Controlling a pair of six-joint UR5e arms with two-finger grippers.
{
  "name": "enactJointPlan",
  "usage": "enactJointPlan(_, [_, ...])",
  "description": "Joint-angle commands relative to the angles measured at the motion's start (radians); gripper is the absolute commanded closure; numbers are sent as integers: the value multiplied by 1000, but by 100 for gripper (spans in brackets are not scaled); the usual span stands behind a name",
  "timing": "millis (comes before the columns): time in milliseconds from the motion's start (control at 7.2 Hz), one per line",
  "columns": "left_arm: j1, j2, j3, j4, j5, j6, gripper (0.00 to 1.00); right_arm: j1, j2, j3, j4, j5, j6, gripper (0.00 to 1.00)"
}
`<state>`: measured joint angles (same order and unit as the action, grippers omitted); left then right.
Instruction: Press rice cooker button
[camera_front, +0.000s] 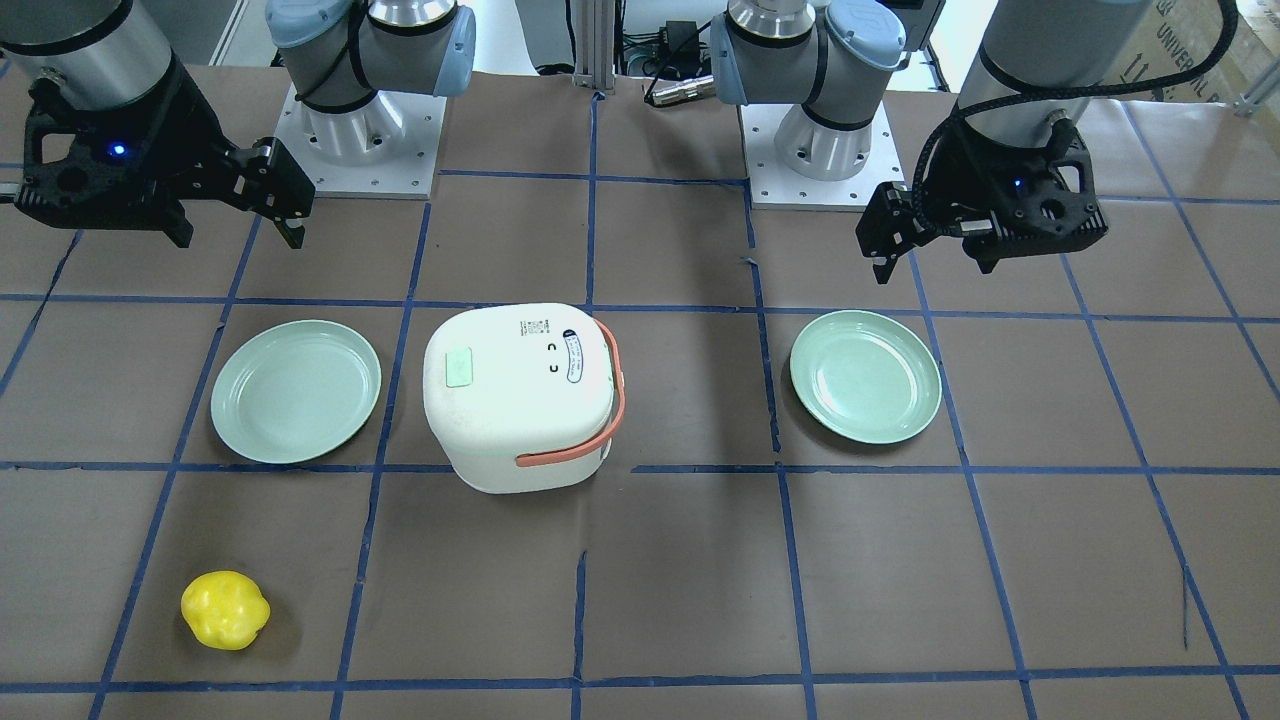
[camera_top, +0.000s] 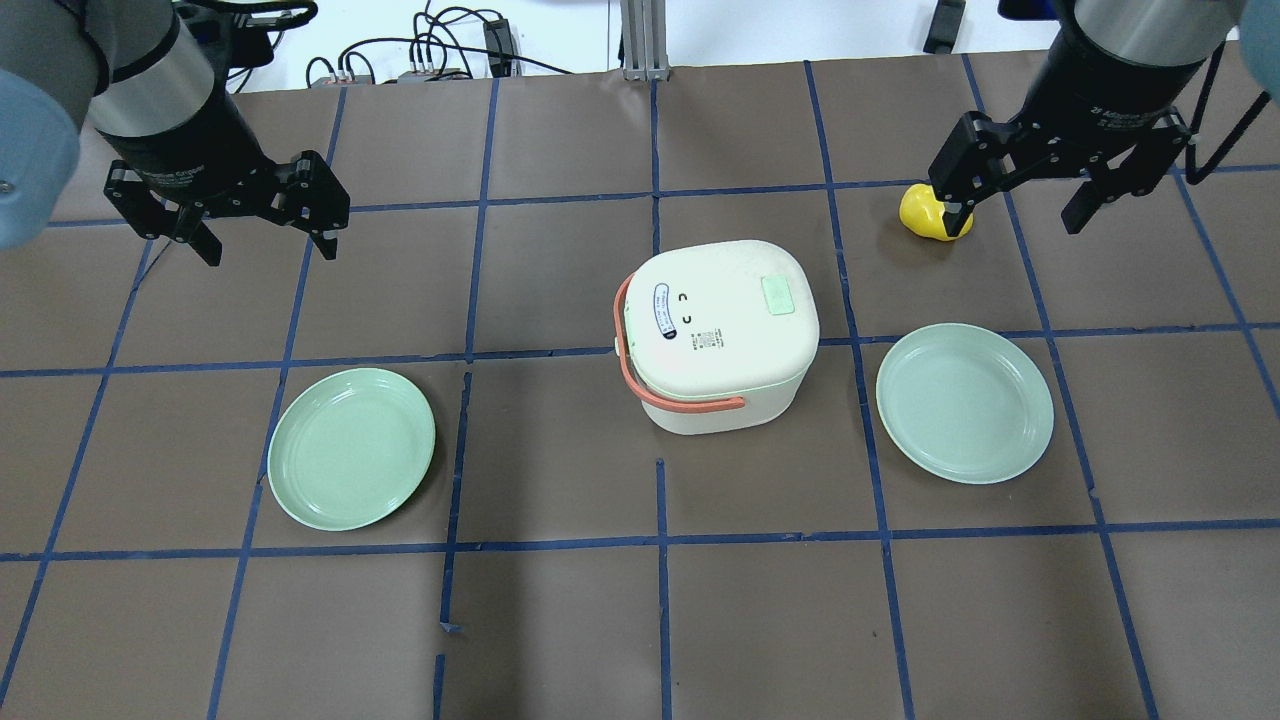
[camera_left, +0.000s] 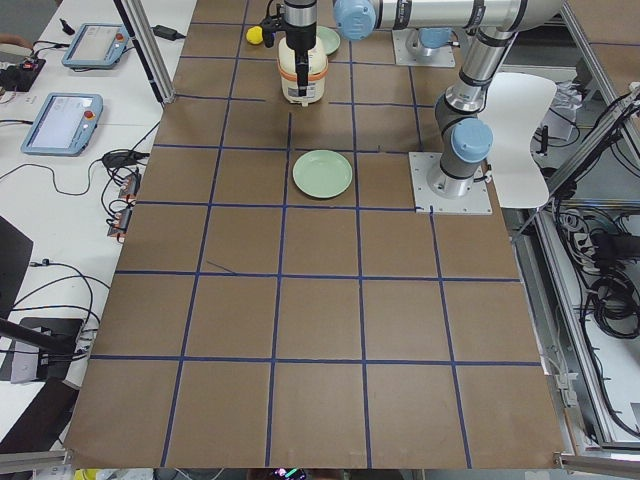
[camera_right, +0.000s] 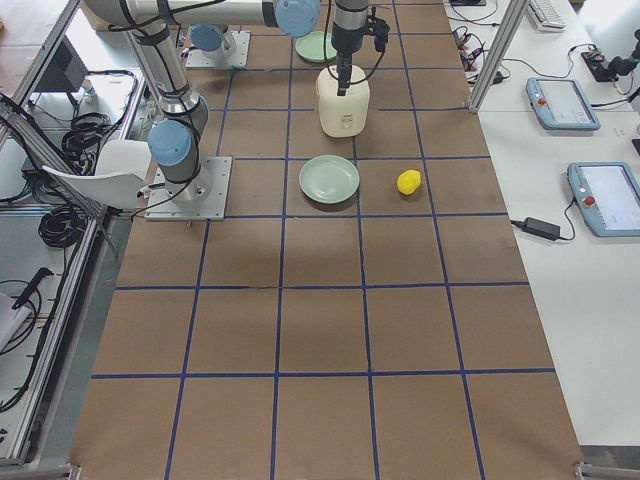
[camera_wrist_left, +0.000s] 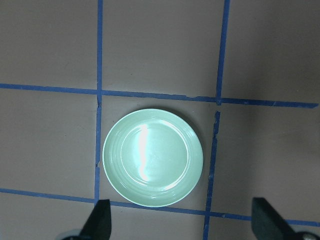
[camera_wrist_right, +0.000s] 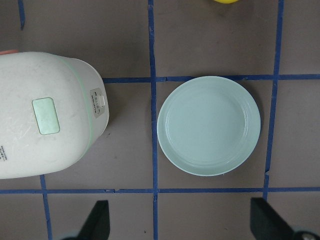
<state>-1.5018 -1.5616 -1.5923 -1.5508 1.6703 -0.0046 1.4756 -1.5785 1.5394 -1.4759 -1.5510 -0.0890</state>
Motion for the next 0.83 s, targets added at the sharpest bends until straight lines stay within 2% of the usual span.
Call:
enactJointPlan(0, [0, 0, 0, 0, 0, 0, 0, 0, 0, -2, -6, 0, 0, 0])
enactJointPlan(694, [0, 0, 0, 0, 0, 0, 0, 0, 3, -1, -12, -1, -3, 0])
